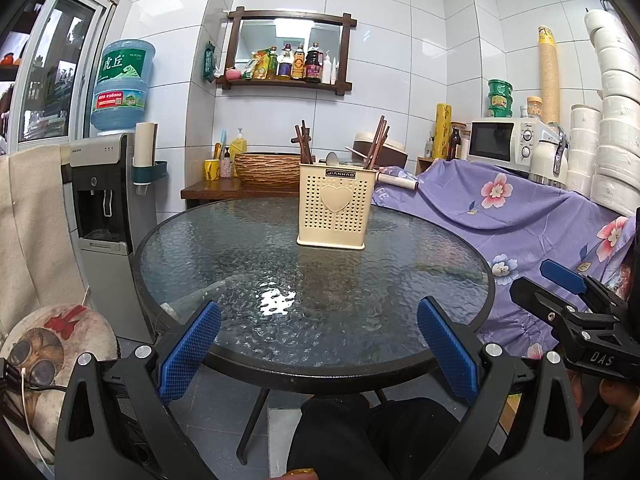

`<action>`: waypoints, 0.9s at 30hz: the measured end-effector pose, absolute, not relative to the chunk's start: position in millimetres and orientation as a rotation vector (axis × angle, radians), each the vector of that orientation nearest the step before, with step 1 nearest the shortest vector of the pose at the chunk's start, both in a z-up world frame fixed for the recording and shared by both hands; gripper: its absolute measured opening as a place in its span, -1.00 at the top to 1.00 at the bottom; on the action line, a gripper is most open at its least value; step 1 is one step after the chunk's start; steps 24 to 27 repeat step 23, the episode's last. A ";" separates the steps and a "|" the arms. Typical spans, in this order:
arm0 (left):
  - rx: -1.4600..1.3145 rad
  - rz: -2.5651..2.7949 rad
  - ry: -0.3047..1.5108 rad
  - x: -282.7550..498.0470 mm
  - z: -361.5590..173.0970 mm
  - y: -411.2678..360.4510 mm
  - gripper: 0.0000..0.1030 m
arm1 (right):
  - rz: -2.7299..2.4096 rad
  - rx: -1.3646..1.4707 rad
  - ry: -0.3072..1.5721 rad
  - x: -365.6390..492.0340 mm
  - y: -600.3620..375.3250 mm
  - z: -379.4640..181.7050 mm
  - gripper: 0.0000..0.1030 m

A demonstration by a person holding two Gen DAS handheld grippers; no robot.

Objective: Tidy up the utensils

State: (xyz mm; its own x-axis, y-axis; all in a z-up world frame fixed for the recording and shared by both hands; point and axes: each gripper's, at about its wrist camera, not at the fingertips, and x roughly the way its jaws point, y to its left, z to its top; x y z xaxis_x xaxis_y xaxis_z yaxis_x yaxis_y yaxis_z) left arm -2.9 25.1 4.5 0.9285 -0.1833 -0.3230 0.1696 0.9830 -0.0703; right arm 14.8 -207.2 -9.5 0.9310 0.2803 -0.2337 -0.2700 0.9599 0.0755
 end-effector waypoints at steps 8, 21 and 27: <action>-0.044 -0.181 0.334 -3.0 4.9 25.1 -0.88 | 0.283 0.041 0.250 15.1 -207.0 -9.8 -0.89; -0.059 -0.180 0.342 -2.8 3.0 28.2 -0.88 | 0.284 0.042 0.255 16.0 -207.4 -9.1 -0.89; -0.059 -0.180 0.341 -2.8 3.0 28.4 -0.88 | 0.284 0.043 0.255 15.8 -207.4 -9.2 -0.89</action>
